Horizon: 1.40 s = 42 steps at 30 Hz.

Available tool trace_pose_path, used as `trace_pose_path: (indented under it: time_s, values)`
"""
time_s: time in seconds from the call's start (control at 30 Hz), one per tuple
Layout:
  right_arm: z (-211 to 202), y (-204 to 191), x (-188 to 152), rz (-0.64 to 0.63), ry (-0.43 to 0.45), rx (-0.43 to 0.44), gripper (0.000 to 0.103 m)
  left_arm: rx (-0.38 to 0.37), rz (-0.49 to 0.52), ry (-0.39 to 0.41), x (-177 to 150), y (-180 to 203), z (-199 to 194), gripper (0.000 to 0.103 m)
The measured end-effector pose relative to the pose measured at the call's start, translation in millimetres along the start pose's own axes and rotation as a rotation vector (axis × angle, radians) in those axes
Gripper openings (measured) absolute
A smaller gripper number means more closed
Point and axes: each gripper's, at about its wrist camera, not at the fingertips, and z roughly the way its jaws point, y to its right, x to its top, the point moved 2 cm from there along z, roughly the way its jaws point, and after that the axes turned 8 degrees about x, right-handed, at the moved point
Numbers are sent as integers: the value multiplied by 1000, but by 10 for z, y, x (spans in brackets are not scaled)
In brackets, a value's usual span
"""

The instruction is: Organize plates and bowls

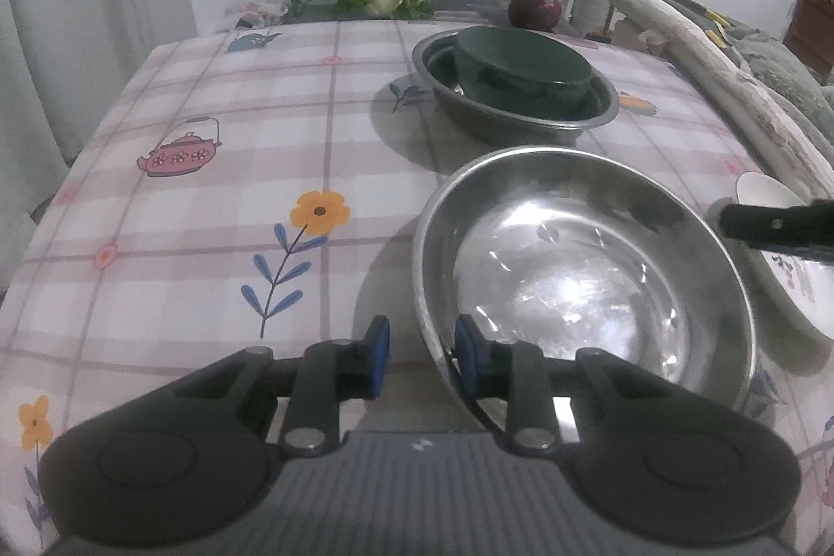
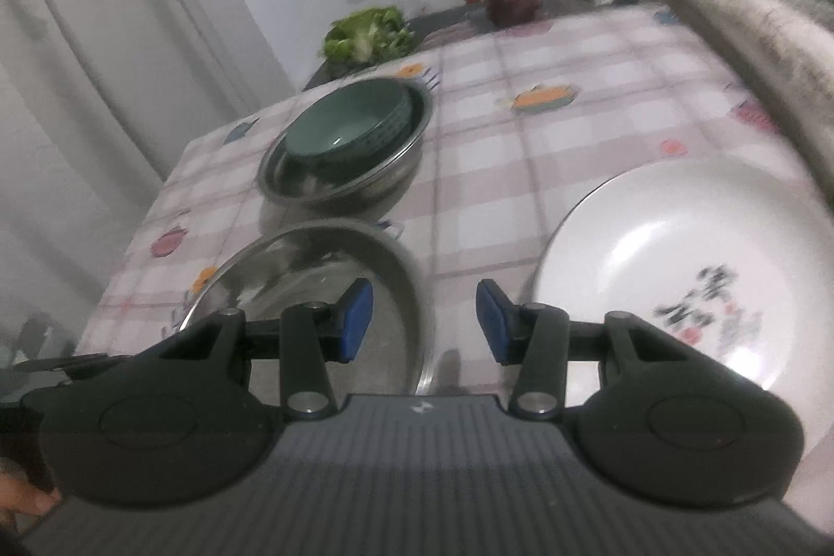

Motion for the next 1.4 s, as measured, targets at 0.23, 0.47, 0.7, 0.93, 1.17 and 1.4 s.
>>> trace_pose_path:
  time_s: [0.23, 0.47, 0.7, 0.93, 1.17, 1.4]
  values:
    - [195, -106, -110, -17, -41, 4, 43, -11, 18, -6, -12, 35, 21, 28]
    - [239, -96, -178, -5, -77, 13, 38, -37, 11, -16, -15, 82, 24, 29]
    - [30, -62, -297, 17, -88, 36, 37, -25, 39, -24, -97, 153, -70, 29]
    - [-103, -61, -415, 33, -91, 55, 39, -14, 58, -31, -155, 204, -133, 37]
    - [-228, -49, -428, 19, -52, 25, 53, 41, 54, -19, -163, 190, -243, 66]
    - [-512, 131, -428, 24, 28, 2, 74, 83, 65, 41, -66, 259, -517, 74]
